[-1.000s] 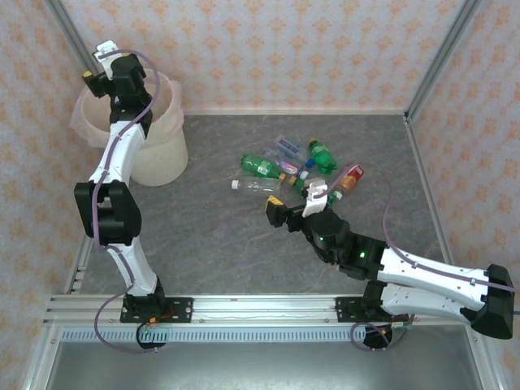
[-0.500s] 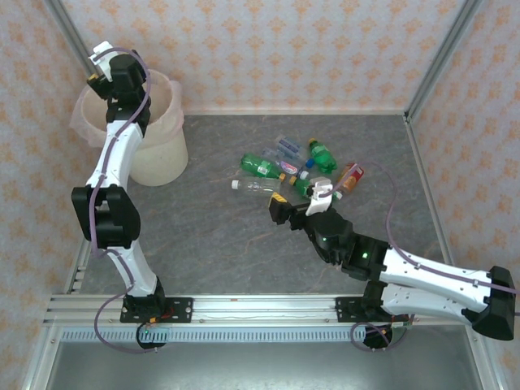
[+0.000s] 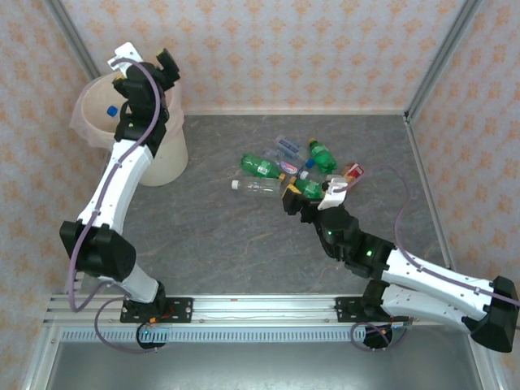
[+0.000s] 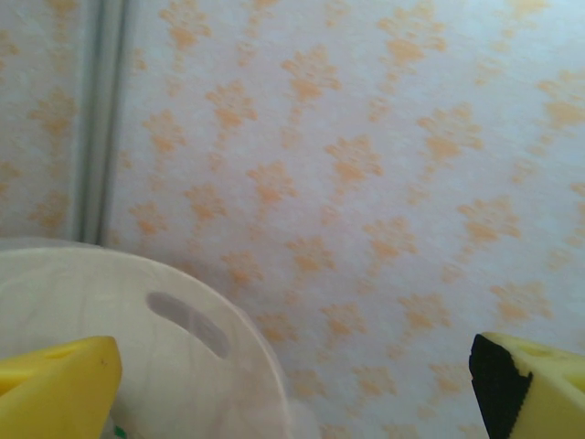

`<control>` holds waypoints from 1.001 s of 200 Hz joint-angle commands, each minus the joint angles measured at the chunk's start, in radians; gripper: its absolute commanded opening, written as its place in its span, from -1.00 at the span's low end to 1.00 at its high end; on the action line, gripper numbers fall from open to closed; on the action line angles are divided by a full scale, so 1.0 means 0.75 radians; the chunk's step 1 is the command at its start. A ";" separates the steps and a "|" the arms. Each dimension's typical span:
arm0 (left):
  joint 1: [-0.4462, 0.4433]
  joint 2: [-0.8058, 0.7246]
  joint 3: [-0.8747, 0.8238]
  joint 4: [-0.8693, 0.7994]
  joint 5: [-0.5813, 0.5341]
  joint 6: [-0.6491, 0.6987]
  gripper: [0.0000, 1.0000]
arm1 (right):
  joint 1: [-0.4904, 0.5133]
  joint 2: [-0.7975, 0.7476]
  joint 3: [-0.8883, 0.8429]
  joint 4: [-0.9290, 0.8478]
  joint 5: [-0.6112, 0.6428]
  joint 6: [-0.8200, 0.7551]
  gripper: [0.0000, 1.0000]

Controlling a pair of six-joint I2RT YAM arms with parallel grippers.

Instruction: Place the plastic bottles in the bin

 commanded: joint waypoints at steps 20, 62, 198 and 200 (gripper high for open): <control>-0.187 -0.192 -0.269 0.111 -0.027 0.008 0.98 | -0.138 0.127 -0.012 0.067 -0.207 0.059 1.00; -0.336 -0.464 -0.625 0.187 0.009 -0.132 0.98 | -0.256 0.340 0.054 0.178 -0.425 0.066 0.99; -0.703 -0.982 -1.239 0.073 -0.082 -0.309 0.98 | -0.437 1.289 0.835 -0.031 -0.816 -0.048 0.99; -0.703 -0.990 -1.244 0.074 -0.079 -0.311 0.98 | -0.437 1.294 0.837 -0.031 -0.819 -0.052 0.99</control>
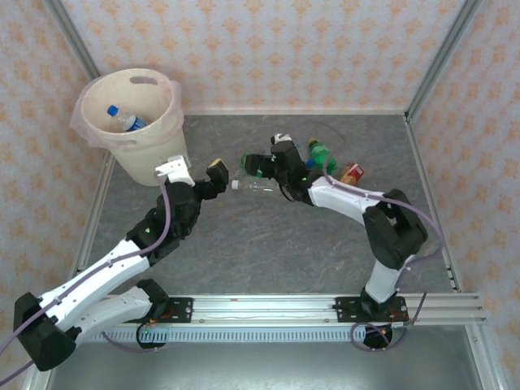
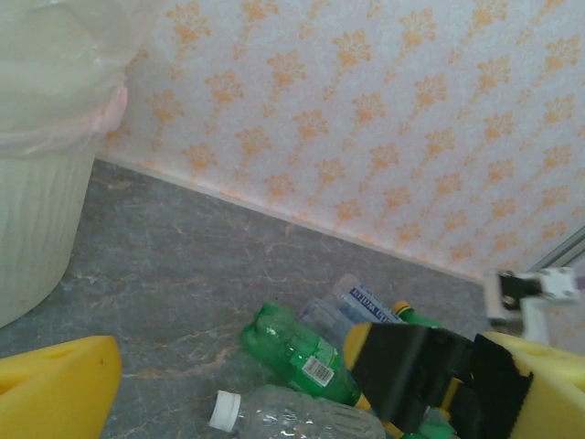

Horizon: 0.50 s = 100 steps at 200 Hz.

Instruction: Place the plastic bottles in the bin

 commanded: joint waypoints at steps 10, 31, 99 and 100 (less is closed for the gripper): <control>-0.005 -0.133 -0.077 -0.009 -0.015 -0.049 0.98 | -0.005 0.090 0.084 -0.090 -0.058 -0.062 0.99; -0.005 -0.193 -0.094 -0.030 -0.008 -0.048 0.98 | -0.005 0.140 0.114 -0.109 -0.042 -0.103 0.99; -0.006 -0.357 -0.177 -0.015 0.044 -0.058 0.98 | -0.005 0.242 0.238 -0.331 -0.008 -0.293 0.99; -0.005 -0.359 -0.178 -0.015 0.043 -0.058 0.98 | -0.005 0.242 0.238 -0.332 -0.011 -0.294 0.99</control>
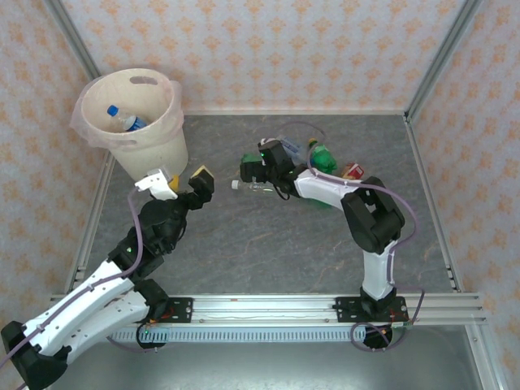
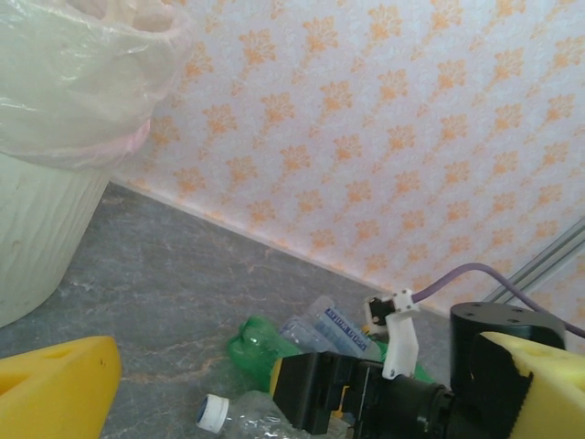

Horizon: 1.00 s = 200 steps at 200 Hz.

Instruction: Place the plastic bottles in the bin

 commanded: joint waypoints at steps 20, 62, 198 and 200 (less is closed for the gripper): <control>-0.006 -0.079 -0.056 0.000 0.003 -0.009 0.98 | -0.002 -0.016 0.010 -0.126 -0.026 -0.093 0.99; -0.006 -0.081 -0.087 0.020 -0.001 0.018 0.98 | 0.028 -0.071 -0.064 -0.128 -0.066 -0.094 1.00; -0.004 -0.122 -0.124 -0.094 -0.009 -0.105 0.98 | 0.180 -0.145 -0.185 -0.247 -0.041 -0.140 0.99; -0.004 -0.127 -0.126 -0.097 -0.009 -0.107 0.99 | 0.180 -0.148 -0.189 -0.245 -0.043 -0.138 0.99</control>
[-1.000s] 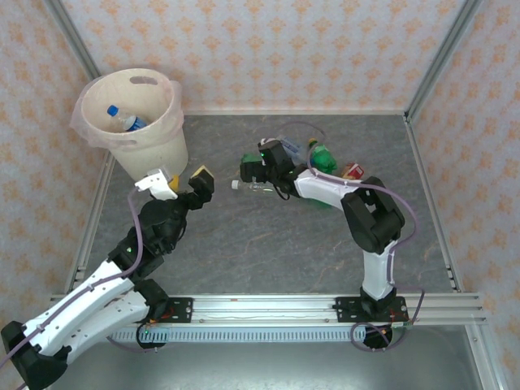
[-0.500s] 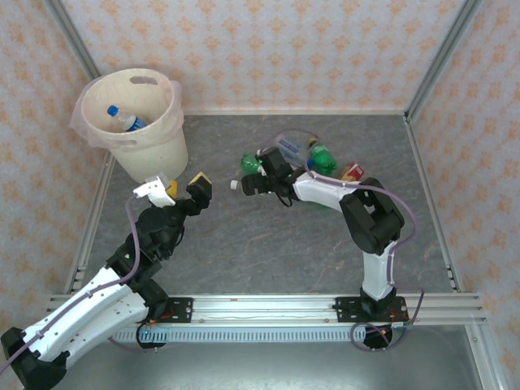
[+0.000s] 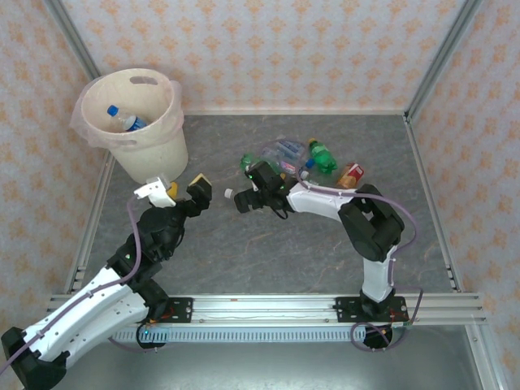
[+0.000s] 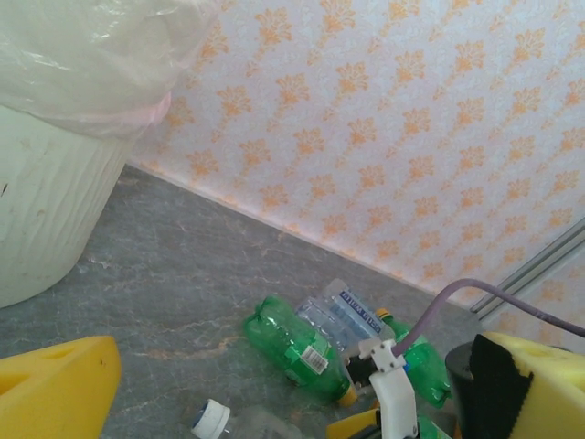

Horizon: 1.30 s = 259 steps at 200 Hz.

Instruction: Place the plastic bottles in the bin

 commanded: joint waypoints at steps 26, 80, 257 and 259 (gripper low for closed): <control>-0.004 -0.088 -0.059 -0.067 -0.002 -0.118 0.98 | 0.014 -0.095 -0.093 -0.060 -0.009 -0.048 0.99; -0.004 -0.061 -0.028 -0.093 0.009 -0.165 0.98 | 0.096 -0.152 -0.226 -0.007 0.021 -0.081 0.99; -0.004 0.106 0.023 -0.102 0.143 -0.434 0.83 | 0.145 -0.371 -0.540 0.375 0.146 0.040 0.32; -0.004 0.110 0.025 -0.101 0.145 -0.435 0.82 | 0.144 -0.376 -0.543 0.379 0.146 0.043 0.32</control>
